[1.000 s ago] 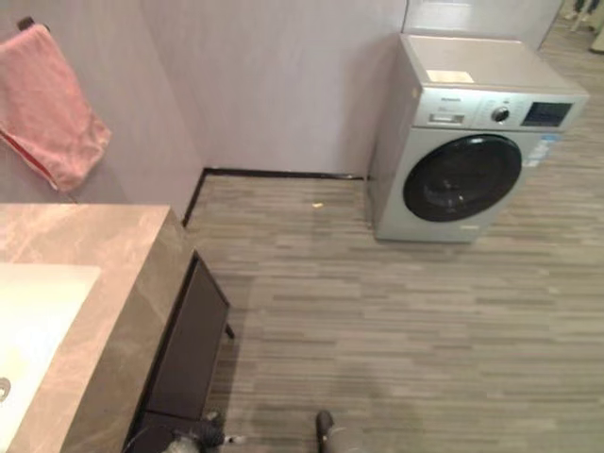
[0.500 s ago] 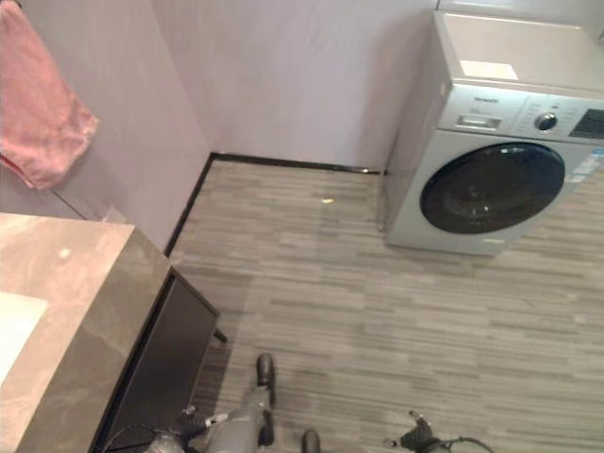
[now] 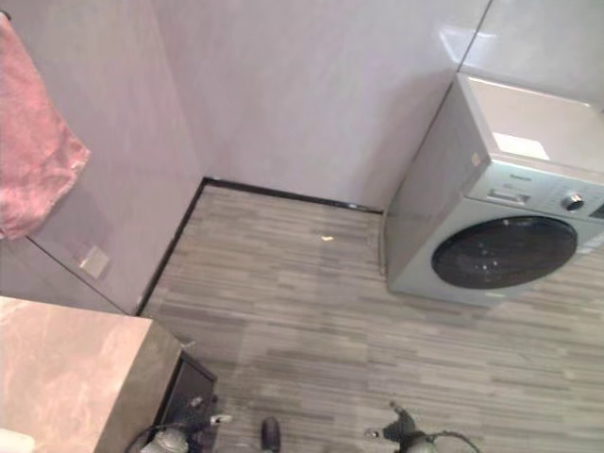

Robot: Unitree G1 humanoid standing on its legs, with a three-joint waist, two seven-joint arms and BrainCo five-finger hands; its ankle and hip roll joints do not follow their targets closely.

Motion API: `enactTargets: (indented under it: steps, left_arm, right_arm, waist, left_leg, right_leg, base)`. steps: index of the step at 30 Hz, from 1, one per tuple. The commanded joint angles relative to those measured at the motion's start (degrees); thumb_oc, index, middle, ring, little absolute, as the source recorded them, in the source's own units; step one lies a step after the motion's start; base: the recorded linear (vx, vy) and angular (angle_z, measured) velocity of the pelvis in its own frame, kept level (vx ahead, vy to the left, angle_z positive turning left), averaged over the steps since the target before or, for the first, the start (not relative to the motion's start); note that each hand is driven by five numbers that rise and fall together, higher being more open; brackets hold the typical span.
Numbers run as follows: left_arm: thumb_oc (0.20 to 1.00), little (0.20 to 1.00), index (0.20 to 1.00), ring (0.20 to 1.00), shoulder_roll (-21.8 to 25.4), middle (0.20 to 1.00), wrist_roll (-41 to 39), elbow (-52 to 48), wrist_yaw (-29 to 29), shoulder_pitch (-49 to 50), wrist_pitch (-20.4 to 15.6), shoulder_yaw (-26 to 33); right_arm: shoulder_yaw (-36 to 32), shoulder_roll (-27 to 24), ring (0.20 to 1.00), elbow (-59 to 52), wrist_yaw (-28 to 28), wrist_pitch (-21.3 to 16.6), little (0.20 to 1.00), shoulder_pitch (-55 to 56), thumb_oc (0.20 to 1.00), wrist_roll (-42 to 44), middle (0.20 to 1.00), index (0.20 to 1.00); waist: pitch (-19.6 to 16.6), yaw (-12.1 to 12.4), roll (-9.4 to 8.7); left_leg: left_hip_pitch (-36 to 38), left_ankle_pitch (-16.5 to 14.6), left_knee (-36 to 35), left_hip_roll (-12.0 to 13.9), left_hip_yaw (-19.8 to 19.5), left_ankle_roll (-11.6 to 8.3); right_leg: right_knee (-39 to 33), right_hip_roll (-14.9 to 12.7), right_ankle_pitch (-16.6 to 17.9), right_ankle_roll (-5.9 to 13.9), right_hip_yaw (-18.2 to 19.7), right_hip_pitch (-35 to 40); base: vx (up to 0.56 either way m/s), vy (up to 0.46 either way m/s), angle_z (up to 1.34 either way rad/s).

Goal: Put brush and paste in cup on sink, flatten towel.

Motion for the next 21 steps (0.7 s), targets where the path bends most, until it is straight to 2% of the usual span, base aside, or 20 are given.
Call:
enactTargets:
  steps: [1, 2, 4, 5, 6, 8, 9, 11, 13, 14, 15, 16, 17, 18, 19, 20, 21]
  left_arm:
    - [1.000, 1.000, 1.000, 1.000, 2.96, 1.000, 2.30, 2.46, 0.62, -0.87, 0.39, 1.65]
    - [1.000, 1.000, 1.000, 1.000, 2.93, 1.000, 2.30, 2.48, 0.63, -0.85, 0.38, 1.65]
    - [1.000, 1.000, 1.000, 1.000, 2.61, 1.000, 3.25, 2.87, 0.42, -1.26, 0.28, 1.02]
    - [1.000, 1.000, 1.000, 1.000, 2.60, 1.000, 3.25, 2.87, 0.42, -1.26, 0.28, 1.03]
    - [1.000, 1.000, 1.000, 1.000, 2.27, 1.000, 4.21, 3.15, 0.40, -1.71, 0.02, 0.46]
    - [1.000, 1.000, 1.000, 1.000, 2.04, 1.000, 4.56, 3.59, 0.23, -1.66, -0.04, 0.10]
    - [1.000, 1.000, 1.000, 1.000, 1.75, 1.000, 4.72, 4.09, 0.65, -1.45, 0.00, 0.34]
    - [1.000, 1.000, 1.000, 1.000, 1.73, 1.000, 4.88, 4.36, 0.49, -1.21, -0.05, 0.41]
    - [1.000, 1.000, 1.000, 1.000, 1.69, 1.000, 4.49, 4.52, 0.34, -0.79, -0.07, 0.90]
    - [1.000, 1.000, 1.000, 1.000, 1.70, 1.000, 4.68, 4.77, 0.17, -0.27, -0.09, 1.07]
    - [1.000, 1.000, 1.000, 1.000, 1.69, 1.000, 4.68, 4.77, 0.17, -0.27, -0.09, 1.07]
    - [1.000, 1.000, 1.000, 1.000, 1.50, 1.000, 4.20, 5.12, 0.06, 0.22, 0.15, 1.23]
    - [1.000, 1.000, 1.000, 1.000, 1.47, 1.000, 4.19, 5.11, 0.06, 0.24, 0.15, 1.23]
    - [1.000, 1.000, 1.000, 1.000, 1.16, 1.000, 3.47, 4.86, -0.14, 0.79, -0.03, 1.43]
    - [1.000, 1.000, 1.000, 1.000, 1.04, 1.000, 3.26, 4.62, -0.09, 0.75, -0.18, 1.33]
    - [1.000, 1.000, 1.000, 1.000, 1.02, 1.000, 3.12, 4.36, -0.06, 0.44, -0.23, 0.98]
    - [1.000, 1.000, 1.000, 1.000, 1.15, 1.000, 3.01, 4.11, 0.06, 0.00, -0.18, 0.62]
  right_arm:
    - [-0.97, -2.34, 1.000, 0.34, -0.84, -0.72, 1.000, 0.15, 1.000, 1.72, 1.000, 1.000]
    - [-0.96, -2.35, 1.000, 0.34, -0.84, -0.73, 1.000, 0.17, 1.000, 1.72, 1.000, 1.000]
    - [-0.80, -2.59, 1.000, 0.24, -0.76, -0.62, 1.000, 1.12, 1.000, 1.52, 1.000, 1.000]
    - [-0.80, -2.59, 1.000, 0.24, -0.76, -0.62, 1.000, 1.11, 1.000, 1.52, 1.000, 1.000]
    - [-1.09, -2.51, 1.000, 0.45, -0.41, -0.33, 1.000, 2.29, 1.000, 1.53, 1.000, 1.000]
    - [-1.04, -2.20, 1.000, 0.52, -0.05, -0.01, 1.000, 3.20, 1.000, 1.11, 1.000, 1.000]
    - [-0.93, -1.92, 1.000, 1.16, 0.54, 0.28, 1.000, 4.19, 1.000, 0.35, 1.000, 1.000]
    - [-0.97, -1.76, 1.000, 1.54, 0.64, 0.32, 1.000, 4.53, 1.000, 0.15, 1.000, 1.000]
    - [-1.23, -1.61, 1.000, 2.40, 1.01, 0.41, 1.000, 5.24, 1.000, 0.15, 1.000, 1.000]
    - [-1.35, -1.80, 1.000, 3.20, 1.50, 0.34, 1.000, 5.88, 1.000, 0.23, 1.000, 1.000]
    - [-1.35, -1.80, 1.000, 3.20, 1.50, 0.34, 1.000, 5.88, 1.000, 0.23, 1.000, 1.000]
    - [-1.38, -1.95, 1.000, 3.82, 1.60, 0.43, 1.000, 5.83, 1.000, 0.13, 1.000, 1.000]
    - [-1.37, -1.97, 1.000, 3.82, 1.60, 0.42, 1.000, 5.84, 1.000, 0.13, 1.000, 1.000]
    - [-2.03, -2.79, 1.000, 3.56, 1.35, 0.11, 1.000, 5.70, 1.000, 1.32, 1.000, 1.000]
    - [-2.34, -3.23, 1.000, 3.38, 1.09, -0.08, 1.000, 5.45, 1.000, 1.97, 1.000, 1.000]
    - [-2.80, -3.82, 1.000, 3.24, 0.61, -0.28, 1.000, 5.01, 1.000, 2.67, 1.000, 1.000]
    - [-3.29, -4.36, 1.000, 3.25, 0.02, -0.36, 1.000, 4.33, 1.000, 3.26, 1.000, 1.000]
  waist:
    - [1.75, -1.78, -0.11]
    - [1.97, -2.02, -0.01]
    - [2.37, -3.35, -0.93]
    - [2.44, -3.37, -0.91]
    - [3.00, -4.61, -1.37]
    - [2.97, -5.39, -1.98]
    - [2.94, -6.19, -2.08]
    - [2.91, -6.70, -1.95]
    - [2.43, -7.50, -1.99]
    - [1.33, -7.96, -1.85]
    - [1.34, -7.95, -1.85]
    - [0.15, -8.06, -1.24]
    - [0.12, -8.13, -1.13]
    - [-0.48, -8.09, -0.28]
    - [-0.44, -8.17, -0.02]
    - [-0.20, -8.30, 0.10]
    - [0.38, -7.99, -0.45]
  left_leg:
    - [-0.49, -1.21, 3.11, 2.00, -0.80, -5.91]
    - [-0.24, -1.43, 3.23, 2.04, -1.08, -5.93]
    - [2.03, -3.44, 3.53, 0.61, -3.06, -6.26]
    - [2.11, -3.45, 3.53, 0.62, -3.09, -6.26]
    - [4.35, -5.66, 4.07, 0.15, -4.83, -6.80]
    - [5.86, -7.03, 4.08, -0.22, -5.67, -7.10]
    - [8.35, -8.75, 3.92, -0.07, -7.40, -7.68]
    - [9.70, -9.57, 3.69, 0.17, -8.42, -7.84]
    - [12.15, -10.26, 3.30, 0.30, -10.62, -8.12]
    - [14.62, -11.15, 2.87, 0.99, -12.38, -8.77]
    - [14.63, -11.15, 2.87, 0.99, -12.38, -8.77]
    - [15.59, -10.43, 3.47, 2.48, -13.40, -9.62]
    - [15.58, -10.50, 3.50, 2.58, -13.45, -9.64]
    - [14.25, -8.69, 7.53, 3.87, -13.77, -11.26]
    - [12.46, -6.30, 11.17, 4.52, -13.39, -12.47]
    - [8.99, -2.67, 17.17, 5.63, -12.13, -13.97]
    - [5.80, 0.88, 22.81, 6.17, -10.49, -15.14]
  right_leg:
    - [-26.51, 0.68, 13.18, -1.34, -0.19, 1.38]
    - [-26.64, 0.67, 13.04, -1.33, -0.47, 1.85]
    - [-33.92, 1.06, 15.62, -1.14, 2.67, 0.25]
    - [-33.96, 1.07, 15.63, -1.14, 2.64, 0.35]
    - [-39.77, -0.33, 19.00, -0.24, 4.26, -2.44]
    - [-43.11, -1.59, 21.22, 0.43, 3.88, -4.13]
    - [-45.16, -2.44, 22.81, 1.11, 2.62, -5.51]
    - [-45.54, -2.30, 23.38, 1.28, 2.61, -5.80]
    - [-44.52, -1.76, 24.55, 1.39, 4.38, -6.61]
    - [-43.91, -0.80, 25.66, 0.77, 5.65, -5.55]
    - [-43.92, -0.79, 25.66, 0.77, 5.65, -5.53]
    - [-42.54, 0.51, 25.70, -0.21, 5.04, -5.12]
    - [-42.51, 0.57, 25.63, -0.23, 4.93, -5.12]
    - [-41.35, 1.80, 24.03, -1.79, 3.52, -4.07]
    - [-41.30, 2.14, 23.34, -2.48, 2.91, -3.29]
    - [-41.56, 2.28, 22.25, -3.43, 2.01, -1.64]
    - [-41.91, 1.84, 21.30, -4.24, 1.36, 0.20]
  base:
    - [0.33, 0.032, 0.26]
    - [0.22, -0.002, 0.57]
    - [0.24, -0.007, 0.74]
    - [0.38, -0.035, 0.80]
    - [0.34, -0.042, 0.82]
    - [0.48, -0.073, 0.62]
    - [0.50, -0.090, 0.62]
    - [0.31, -0.062, 0.61]
    - [0.40, -0.130, 0.72]
    - [0.41, -0.163, 0.87]
    - [0.54, -0.283, 0.95]
    - [0.26, -0.157, 1.07]
    - [0.48, -0.308, 0.70]
    - [0.30, -0.233, 0.41]
    - [0.36, -0.309, 0.40]
    - [0.21, -0.234, 0.53]
    - [0.25, -0.337, 0.43]
